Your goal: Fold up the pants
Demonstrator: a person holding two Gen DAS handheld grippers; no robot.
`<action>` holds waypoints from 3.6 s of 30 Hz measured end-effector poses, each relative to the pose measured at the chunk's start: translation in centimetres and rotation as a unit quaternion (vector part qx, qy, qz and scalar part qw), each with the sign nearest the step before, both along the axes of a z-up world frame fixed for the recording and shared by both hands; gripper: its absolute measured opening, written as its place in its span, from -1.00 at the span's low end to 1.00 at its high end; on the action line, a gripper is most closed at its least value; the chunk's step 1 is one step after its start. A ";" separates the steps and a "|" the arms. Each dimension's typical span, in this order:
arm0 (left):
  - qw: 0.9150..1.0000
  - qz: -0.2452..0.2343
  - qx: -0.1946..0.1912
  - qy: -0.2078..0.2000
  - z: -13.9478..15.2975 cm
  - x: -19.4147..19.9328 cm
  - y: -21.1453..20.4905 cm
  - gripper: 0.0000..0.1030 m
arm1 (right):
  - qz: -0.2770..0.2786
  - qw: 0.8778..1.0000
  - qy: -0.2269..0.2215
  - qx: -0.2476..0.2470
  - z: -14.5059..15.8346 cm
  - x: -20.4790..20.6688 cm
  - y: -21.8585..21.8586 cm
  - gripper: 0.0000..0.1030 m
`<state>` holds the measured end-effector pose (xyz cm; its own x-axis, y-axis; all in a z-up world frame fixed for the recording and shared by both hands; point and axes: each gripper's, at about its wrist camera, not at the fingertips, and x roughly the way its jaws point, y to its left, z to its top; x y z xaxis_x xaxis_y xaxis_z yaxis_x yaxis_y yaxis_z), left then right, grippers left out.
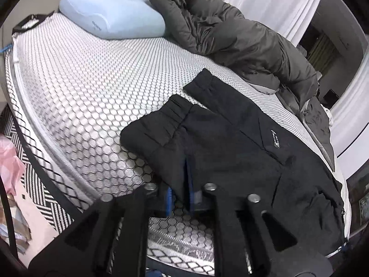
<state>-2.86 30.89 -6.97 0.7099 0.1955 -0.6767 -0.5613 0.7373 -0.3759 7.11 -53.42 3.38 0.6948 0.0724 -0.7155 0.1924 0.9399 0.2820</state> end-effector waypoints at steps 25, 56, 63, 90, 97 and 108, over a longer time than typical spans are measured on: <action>0.998 -0.034 0.044 0.015 2.3 4.7 -3.9 0.63 | 0.155 0.973 0.098 -0.141 -1.0 30.1 8.2 -0.80; 0.996 -0.032 -0.067 -0.049 0.2 0.8 0.6 -0.24 | 0.072 0.997 -0.003 0.042 -1.5 -1.0 0.9 0.59; 0.997 -0.011 -0.071 -0.017 -1.3 3.4 1.5 -0.40 | 0.071 0.994 0.007 0.082 -3.3 0.5 0.5 0.47; 0.998 -0.017 -0.045 -0.050 9.6 16.8 5.2 -1.00 | -0.029 0.990 -0.134 0.010 9.6 11.0 5.8 -0.80; 0.999 0.002 -0.047 0.018 7.6 30.4 7.9 -0.97 | -0.037 0.995 -0.085 -0.044 10.0 26.3 9.8 -0.73; 0.998 -0.028 0.017 0.046 5.8 32.9 6.9 0.71 | 0.007 0.997 -0.054 -0.063 5.6 31.3 13.1 0.68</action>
